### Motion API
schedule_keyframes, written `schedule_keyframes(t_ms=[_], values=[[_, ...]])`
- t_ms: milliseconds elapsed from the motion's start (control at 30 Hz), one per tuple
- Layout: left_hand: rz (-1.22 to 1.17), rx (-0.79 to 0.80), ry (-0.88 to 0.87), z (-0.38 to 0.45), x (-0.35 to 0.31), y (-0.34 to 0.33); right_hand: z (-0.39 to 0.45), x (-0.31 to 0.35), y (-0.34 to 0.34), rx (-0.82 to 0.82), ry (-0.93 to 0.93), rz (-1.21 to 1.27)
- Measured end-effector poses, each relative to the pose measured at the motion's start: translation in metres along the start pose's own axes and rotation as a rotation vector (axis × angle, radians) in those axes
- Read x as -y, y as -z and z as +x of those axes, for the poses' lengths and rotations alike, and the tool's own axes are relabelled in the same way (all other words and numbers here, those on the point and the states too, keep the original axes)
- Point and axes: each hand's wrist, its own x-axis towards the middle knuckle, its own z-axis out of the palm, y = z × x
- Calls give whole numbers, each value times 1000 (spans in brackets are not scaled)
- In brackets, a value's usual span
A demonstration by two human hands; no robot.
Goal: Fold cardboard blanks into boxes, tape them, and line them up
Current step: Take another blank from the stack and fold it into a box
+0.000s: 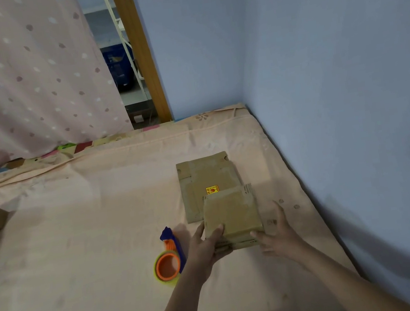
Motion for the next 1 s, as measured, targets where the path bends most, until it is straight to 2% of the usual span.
schedule_keyframes(t_ms=[67, 133, 200, 267, 400, 600, 800, 900, 1000], values=[[29, -24, -79, 0, 6, 2, 0, 0, -1, 30, -252, 295], [71, -18, -141, 0, 11, 6, 6, -1, 0, 114, -408, 546], [108, 19, -166, 1, 15, 8, 13, -2, -3, 168, -449, 701], [153, 76, -182, 2, 18, 9, 19, -6, -6, 127, -440, 730], [307, 152, -202, 8, 19, 20, 27, -20, -4, 160, -445, 653], [547, 154, -203, 21, 20, 39, 37, -57, -1, 247, -364, 308], [785, 180, -150, 40, 26, 59, 31, -63, -14, 125, -237, -95], [941, 114, -171, 48, 35, 63, 33, -65, -19, 80, -163, -145], [1049, 101, -217, 49, 44, 63, 29, -64, -22, 46, -221, -176]])
